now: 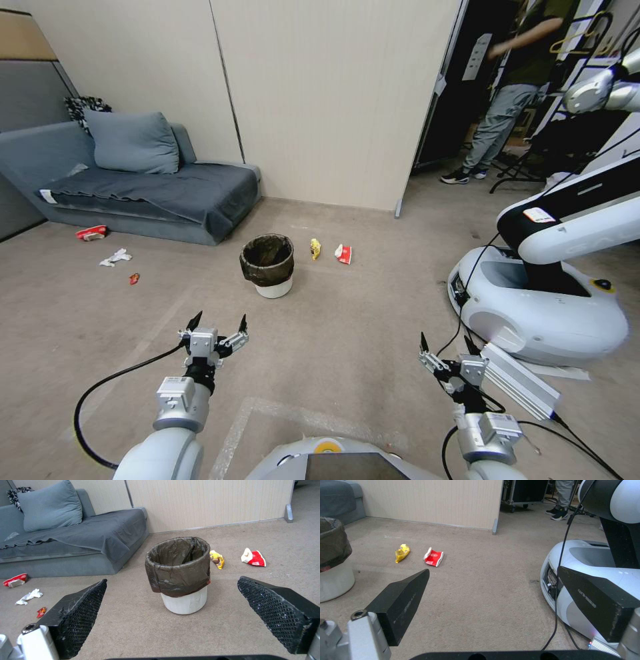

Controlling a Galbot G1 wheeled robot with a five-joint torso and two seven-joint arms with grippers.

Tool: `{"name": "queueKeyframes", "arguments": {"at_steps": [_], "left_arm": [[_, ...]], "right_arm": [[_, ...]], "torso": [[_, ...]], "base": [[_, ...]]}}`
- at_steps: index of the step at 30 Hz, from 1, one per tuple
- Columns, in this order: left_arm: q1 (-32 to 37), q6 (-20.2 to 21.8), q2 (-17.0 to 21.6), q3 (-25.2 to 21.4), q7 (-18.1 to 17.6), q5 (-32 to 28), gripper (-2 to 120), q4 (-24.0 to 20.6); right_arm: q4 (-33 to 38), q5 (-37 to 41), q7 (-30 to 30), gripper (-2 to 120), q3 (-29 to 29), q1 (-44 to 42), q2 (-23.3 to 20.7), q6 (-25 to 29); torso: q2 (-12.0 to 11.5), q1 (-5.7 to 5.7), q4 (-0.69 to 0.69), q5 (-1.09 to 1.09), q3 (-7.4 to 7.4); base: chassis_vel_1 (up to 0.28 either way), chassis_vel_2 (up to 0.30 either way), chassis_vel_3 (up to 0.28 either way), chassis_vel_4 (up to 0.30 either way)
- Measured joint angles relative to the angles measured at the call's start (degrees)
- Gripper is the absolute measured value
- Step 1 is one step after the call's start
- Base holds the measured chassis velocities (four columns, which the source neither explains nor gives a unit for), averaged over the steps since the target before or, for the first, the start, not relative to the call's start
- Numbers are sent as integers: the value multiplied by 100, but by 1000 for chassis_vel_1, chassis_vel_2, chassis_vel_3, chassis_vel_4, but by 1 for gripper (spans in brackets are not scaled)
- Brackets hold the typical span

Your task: Pick up the trash bin, then pick up the garbage from the floor and place it into the trash bin.

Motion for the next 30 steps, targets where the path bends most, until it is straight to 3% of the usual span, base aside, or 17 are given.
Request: {"name": "queueKeyframes", "arguments": {"at_steps": [30], "left_arm": [[-14,12,-32,-258,105,-49,100,-22]], "right_arm": [[-83,-122,2,100,10,11,0,56]], "torso": [[0,0,0,0,0]], "base": [[-69,76,77,-73]]}}
